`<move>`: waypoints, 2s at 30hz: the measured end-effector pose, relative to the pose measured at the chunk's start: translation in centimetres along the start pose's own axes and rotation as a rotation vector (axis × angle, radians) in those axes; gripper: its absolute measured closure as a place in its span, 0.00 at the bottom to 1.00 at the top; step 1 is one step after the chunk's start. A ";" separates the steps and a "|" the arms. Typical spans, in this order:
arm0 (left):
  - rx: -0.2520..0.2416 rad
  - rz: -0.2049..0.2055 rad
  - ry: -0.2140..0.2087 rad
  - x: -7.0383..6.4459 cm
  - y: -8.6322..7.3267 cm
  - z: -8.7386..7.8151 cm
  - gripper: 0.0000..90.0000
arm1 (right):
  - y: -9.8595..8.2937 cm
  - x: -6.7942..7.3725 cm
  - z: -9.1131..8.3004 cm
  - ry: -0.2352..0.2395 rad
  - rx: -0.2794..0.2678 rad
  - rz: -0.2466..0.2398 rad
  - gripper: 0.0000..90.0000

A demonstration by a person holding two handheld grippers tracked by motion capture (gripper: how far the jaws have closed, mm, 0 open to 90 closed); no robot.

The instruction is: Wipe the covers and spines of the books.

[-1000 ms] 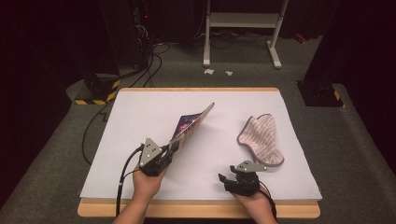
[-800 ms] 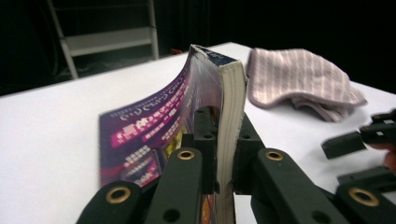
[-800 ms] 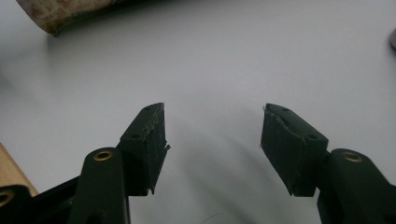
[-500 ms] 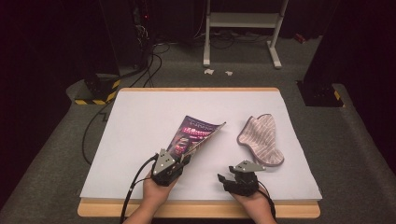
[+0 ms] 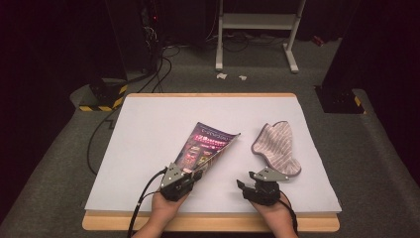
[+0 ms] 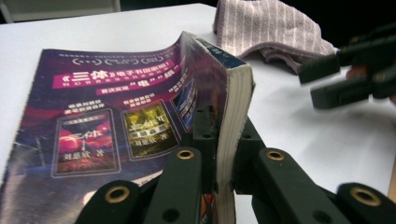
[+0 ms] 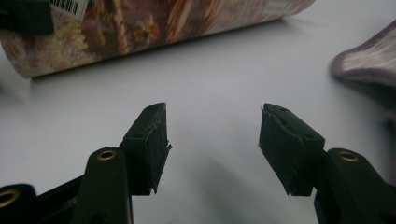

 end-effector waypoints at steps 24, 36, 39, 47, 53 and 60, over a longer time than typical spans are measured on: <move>-0.006 -0.050 -0.022 0.4 0.0 -0.1 0.92 | 5.6 -10.9 -2.4 -0.238 -0.046 0.127 0.33; -0.006 -0.053 -0.028 0.5 0.0 -0.2 0.92 | 6.0 -15.5 0.3 -0.314 0.016 0.240 0.34; -0.006 -0.051 -0.029 0.5 0.0 -0.1 0.92 | 5.4 -15.5 1.2 -0.318 0.085 0.246 0.30; -0.002 -0.048 -0.028 0.4 0.0 -0.1 0.92 | 3.9 -15.1 2.0 -0.295 0.169 0.248 0.48; 0.002 -0.040 -0.029 0.2 -0.1 0.0 0.92 | 4.1 -13.4 2.1 -0.283 0.156 0.139 0.77; 0.007 -0.033 -0.030 0.1 -0.1 0.0 0.92 | 5.8 -10.4 0.3 -0.210 -0.005 0.101 0.79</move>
Point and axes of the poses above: each handheld gripper's, and its own axes: z roughly forward along the jaws, y roughly out of its top, x roughly to its left, the point moved 6 cm from there along z, roughly forward along the jaws, and after that the axes turned 11 degrees about z, right-handed, at the moved point
